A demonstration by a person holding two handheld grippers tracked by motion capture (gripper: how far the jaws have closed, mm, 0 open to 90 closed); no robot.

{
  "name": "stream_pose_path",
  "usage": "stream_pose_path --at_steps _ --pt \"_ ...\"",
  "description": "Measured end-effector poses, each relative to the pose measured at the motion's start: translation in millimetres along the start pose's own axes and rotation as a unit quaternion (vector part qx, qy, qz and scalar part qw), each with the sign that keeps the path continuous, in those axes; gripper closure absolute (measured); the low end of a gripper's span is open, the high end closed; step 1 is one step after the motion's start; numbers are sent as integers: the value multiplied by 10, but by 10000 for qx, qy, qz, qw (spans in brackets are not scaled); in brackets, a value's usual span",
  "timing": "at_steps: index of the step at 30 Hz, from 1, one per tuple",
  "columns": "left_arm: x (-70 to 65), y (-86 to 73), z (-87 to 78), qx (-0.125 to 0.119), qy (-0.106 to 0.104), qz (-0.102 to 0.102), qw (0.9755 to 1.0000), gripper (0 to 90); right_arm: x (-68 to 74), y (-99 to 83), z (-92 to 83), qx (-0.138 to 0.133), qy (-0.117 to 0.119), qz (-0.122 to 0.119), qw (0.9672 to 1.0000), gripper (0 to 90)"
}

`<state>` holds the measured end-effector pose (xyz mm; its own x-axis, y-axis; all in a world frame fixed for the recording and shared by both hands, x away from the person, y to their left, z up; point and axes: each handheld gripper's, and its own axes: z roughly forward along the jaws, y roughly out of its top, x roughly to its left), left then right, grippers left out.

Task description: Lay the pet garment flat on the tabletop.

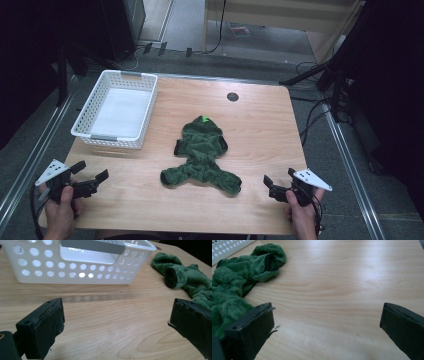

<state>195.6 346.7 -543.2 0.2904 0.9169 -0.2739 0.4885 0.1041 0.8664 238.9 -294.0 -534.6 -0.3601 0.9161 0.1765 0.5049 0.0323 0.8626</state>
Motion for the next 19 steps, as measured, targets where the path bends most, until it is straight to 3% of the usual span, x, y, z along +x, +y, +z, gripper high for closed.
stream_pose_path --at_steps 4,8,10,14,19 --pt "142 -7 -80 -36 307 -133 9994 0 -54 -164 -120 -9 -50 25 10000 0" --pt "199 -13 -49 -23 301 -305 9991 0 -70 -187 -186 -133 21 54 9999 0" --pt "170 -15 -21 47 327 -166 9993 0 -80 -205 -149 -93 -6 148 9998 0" --pt "95 -23 14 136 388 135 9991 0 -71 -202 -123 -69 -15 70 10000 0" --pt "88 -24 28 169 402 190 9989 0 -71 -205 -132 -69 -8 99 9999 0"
